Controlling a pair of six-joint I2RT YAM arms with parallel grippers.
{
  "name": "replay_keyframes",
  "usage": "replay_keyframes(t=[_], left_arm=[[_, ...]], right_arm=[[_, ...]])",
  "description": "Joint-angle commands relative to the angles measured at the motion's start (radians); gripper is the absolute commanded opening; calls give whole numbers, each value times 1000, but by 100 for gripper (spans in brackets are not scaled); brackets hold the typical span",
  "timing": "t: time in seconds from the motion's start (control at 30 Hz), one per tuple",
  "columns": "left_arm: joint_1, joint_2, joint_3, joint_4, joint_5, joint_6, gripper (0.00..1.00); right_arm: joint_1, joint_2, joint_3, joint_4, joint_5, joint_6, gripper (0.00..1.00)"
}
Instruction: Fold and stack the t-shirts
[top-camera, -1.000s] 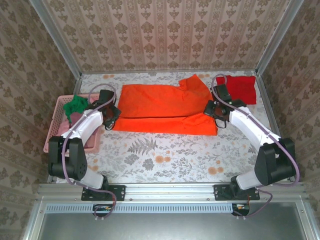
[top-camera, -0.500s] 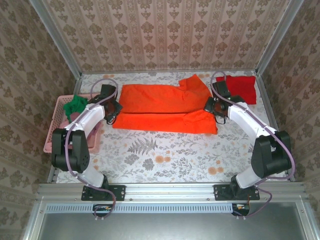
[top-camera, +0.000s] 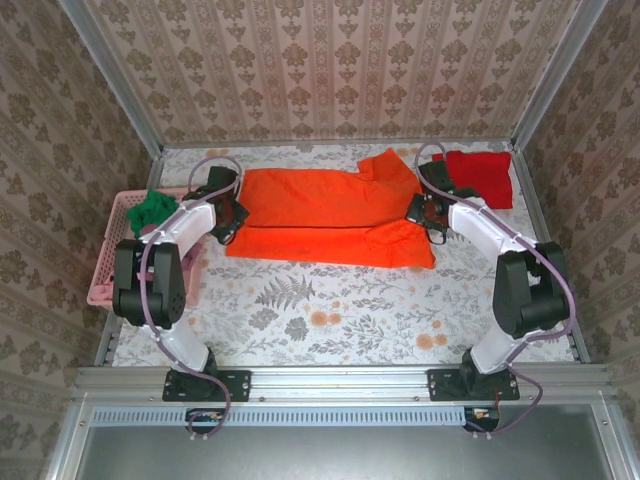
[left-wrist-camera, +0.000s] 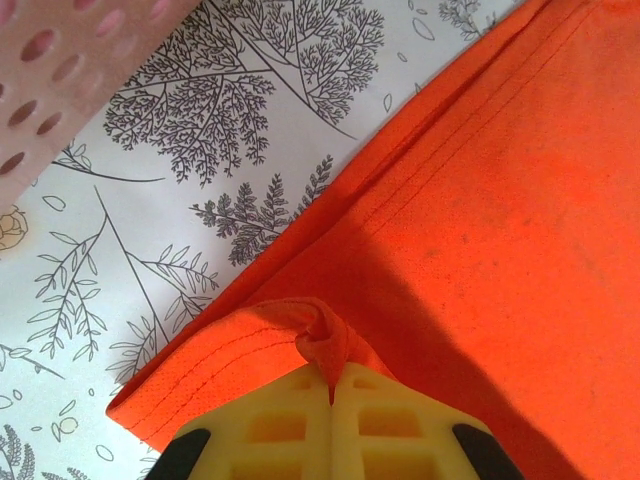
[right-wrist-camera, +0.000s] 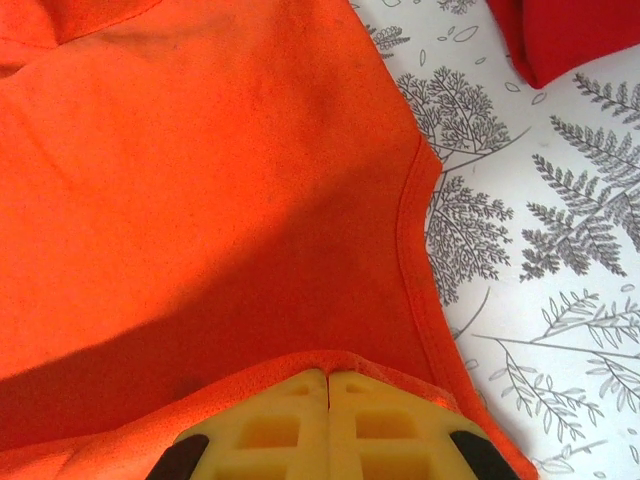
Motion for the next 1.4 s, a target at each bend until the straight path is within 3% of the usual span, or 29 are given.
replay_keyframes(t=[0.0,0.57,0.6,0.67,0.73,0.8,0.9,1.03,1.2,1.37], left_arm=[[12,10,34,-19,1,24,0],[12,91,61,-16,28,25,3],[13,91,61,-16,29,23,6],[12,89,60,-15,33,22,30],[11,80,61,-10,39,31,46],[6,65,62,-7,33,40,56],[-5,26,54,-4,9,49,70],[-49,-35,31,4,-38,55,97],[-104,-58,-7,58,-19,35,100],[-99,15,-46,150,77,1,100]], right_arm=[[-9,29,40,25,23,-18,0],[-13,131,73,43,-25,-22,0],[-15,130,74,44,-39,-26,4],[-17,118,70,60,-70,-40,36],[-18,92,55,84,-97,-52,57],[-18,56,36,107,-110,-61,66],[-17,-15,-10,135,-117,-65,74],[12,-123,-112,184,-64,-92,79],[46,-193,-223,175,-84,-60,75],[48,-210,-345,217,-166,-12,72]])
